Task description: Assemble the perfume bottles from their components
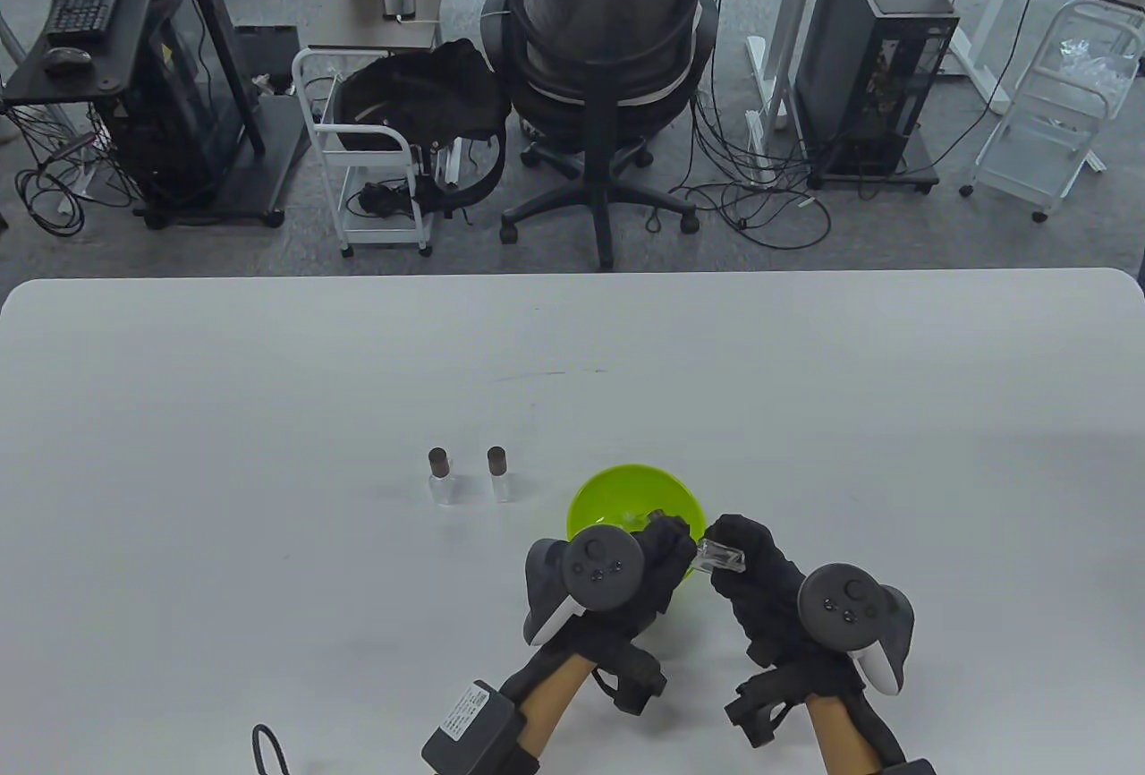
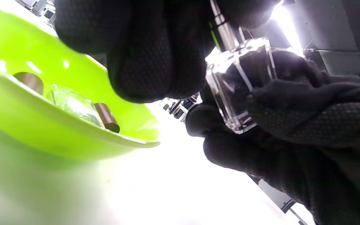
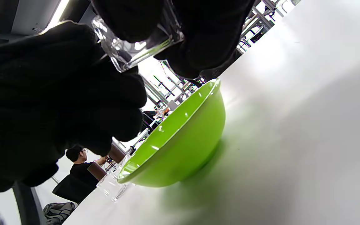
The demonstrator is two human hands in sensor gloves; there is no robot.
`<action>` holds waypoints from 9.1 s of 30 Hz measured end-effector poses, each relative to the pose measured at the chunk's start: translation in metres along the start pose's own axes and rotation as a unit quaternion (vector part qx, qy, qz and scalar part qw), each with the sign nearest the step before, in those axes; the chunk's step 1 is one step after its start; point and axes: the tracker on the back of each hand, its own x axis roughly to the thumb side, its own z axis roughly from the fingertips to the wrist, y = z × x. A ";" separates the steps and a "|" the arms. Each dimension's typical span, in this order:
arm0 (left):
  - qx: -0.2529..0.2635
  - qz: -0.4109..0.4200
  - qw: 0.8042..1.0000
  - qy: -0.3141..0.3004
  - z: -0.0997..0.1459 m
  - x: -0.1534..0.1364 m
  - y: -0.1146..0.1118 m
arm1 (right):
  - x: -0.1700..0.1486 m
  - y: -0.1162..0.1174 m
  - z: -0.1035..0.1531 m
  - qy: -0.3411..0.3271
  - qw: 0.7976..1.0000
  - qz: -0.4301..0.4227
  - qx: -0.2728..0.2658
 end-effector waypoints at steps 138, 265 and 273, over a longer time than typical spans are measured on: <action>0.007 0.187 0.981 0.048 0.003 -0.035 0.008 | -0.001 0.001 0.002 -0.004 1.000 0.001 0.030; -0.005 -0.336 0.934 0.118 0.065 -0.101 0.072 | 0.063 0.110 -0.086 -0.008 0.803 0.578 0.144; -0.004 -0.335 0.935 0.117 0.066 -0.101 0.071 | 0.059 0.108 -0.087 -0.011 0.833 0.530 0.160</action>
